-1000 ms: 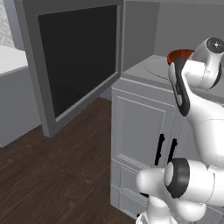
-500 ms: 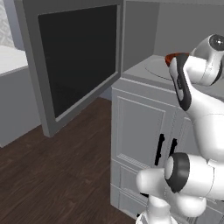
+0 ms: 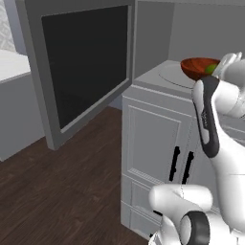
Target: Pick the lime from the sink and place it in the bowl. Then pick the bowl and place it in the microwave. Then close the microwave door and press the start button.
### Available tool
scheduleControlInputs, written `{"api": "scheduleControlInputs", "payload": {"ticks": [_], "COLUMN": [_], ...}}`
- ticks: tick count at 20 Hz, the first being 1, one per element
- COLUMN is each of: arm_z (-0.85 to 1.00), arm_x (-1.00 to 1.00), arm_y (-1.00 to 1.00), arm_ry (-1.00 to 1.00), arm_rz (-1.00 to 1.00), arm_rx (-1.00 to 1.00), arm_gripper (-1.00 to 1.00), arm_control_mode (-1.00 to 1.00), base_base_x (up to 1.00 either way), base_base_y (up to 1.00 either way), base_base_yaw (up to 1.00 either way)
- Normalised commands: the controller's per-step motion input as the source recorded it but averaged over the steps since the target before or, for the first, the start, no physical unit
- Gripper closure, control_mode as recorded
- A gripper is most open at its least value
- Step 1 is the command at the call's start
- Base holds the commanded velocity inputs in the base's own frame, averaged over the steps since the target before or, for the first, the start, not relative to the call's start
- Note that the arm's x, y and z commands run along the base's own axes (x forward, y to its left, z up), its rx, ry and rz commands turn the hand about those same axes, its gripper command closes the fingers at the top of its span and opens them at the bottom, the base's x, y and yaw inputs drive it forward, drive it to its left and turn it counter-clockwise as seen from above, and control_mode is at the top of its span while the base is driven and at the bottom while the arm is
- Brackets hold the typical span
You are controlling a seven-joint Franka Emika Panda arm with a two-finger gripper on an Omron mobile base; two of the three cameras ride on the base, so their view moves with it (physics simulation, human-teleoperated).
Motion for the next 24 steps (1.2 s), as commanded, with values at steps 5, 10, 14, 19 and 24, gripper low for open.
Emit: {"api": "scheduleControlInputs", "payload": {"ticks": [5,10,14,19,24], "arm_z": [0.24,0.07,0.00,0.00,0.00], "arm_x": [-1.00,-1.00,-1.00,-1.00,-0.97], "arm_y": [0.25,0.34,0.37,0.51,0.74], "arm_ry": [0.00,0.00,-0.08,-0.09,-0.04], "arm_rz": [0.00,0.00,-0.01,-0.06,-0.11], "arm_rx": [-0.04,-0.08,-0.05,-0.01,-0.01], "arm_gripper": [-1.00,-1.00,-1.00,-1.00,-1.00], "arm_control_mode": [-1.00,-1.00,-1.00,-1.00,-1.00], "base_base_x": [0.00,0.00,0.00,0.00,0.00], "base_base_y": [0.00,0.00,0.00,0.00,0.00], "base_base_yaw": [0.00,0.00,0.00,0.00,0.00]}}
